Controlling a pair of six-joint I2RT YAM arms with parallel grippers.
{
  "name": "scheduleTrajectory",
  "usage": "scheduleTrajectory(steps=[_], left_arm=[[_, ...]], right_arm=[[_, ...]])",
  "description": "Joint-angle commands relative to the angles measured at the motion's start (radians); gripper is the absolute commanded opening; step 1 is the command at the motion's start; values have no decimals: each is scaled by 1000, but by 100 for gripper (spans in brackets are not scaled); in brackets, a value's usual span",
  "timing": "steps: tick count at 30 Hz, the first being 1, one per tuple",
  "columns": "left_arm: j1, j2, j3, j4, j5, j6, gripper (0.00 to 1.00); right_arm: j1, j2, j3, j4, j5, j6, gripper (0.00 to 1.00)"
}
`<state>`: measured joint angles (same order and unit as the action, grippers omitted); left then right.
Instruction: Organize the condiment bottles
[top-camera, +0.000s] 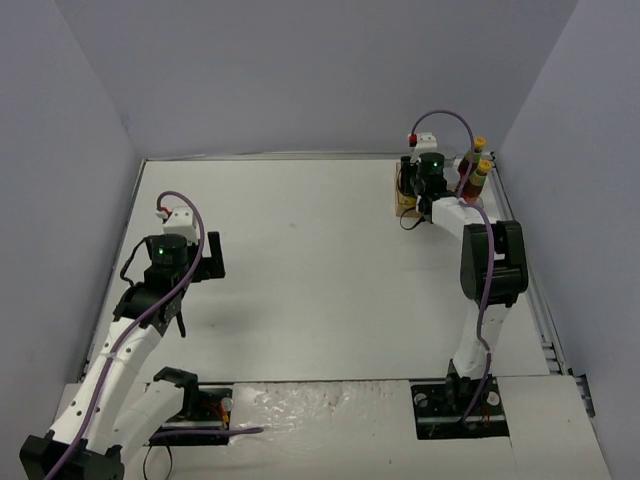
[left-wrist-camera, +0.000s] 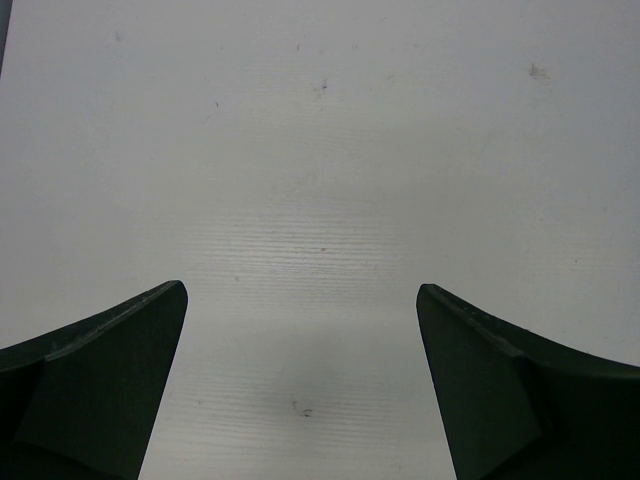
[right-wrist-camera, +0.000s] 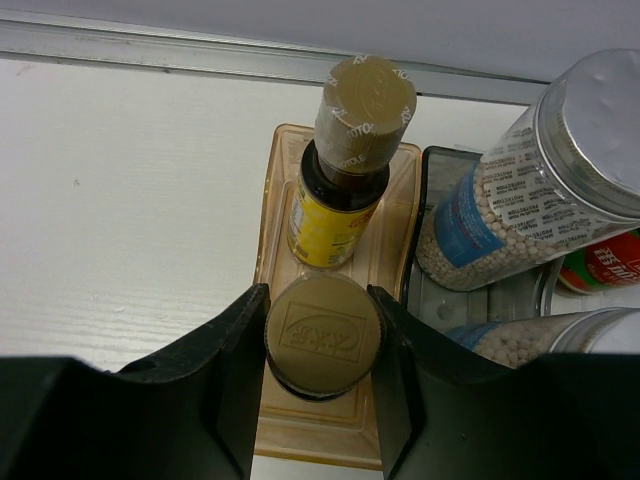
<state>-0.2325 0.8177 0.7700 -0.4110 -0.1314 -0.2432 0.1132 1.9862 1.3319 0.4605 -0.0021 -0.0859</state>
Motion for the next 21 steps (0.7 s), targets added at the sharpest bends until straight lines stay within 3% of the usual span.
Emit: scheduleTrajectory(steps=[1, 10, 15, 21], left_arm=[[2, 3, 31, 51, -12, 11, 97], [2, -7, 31, 49, -4, 12, 97], [2, -19, 32, 51, 17, 10, 97], [-6, -42, 31, 42, 28, 0, 97]], right_arm=[[-15, -14, 35, 137, 18, 46, 11], [-15, -81, -5, 115, 17, 67, 69], [-8, -177, -7, 54, 13, 62, 85], [7, -346, -33, -21, 13, 52, 96]])
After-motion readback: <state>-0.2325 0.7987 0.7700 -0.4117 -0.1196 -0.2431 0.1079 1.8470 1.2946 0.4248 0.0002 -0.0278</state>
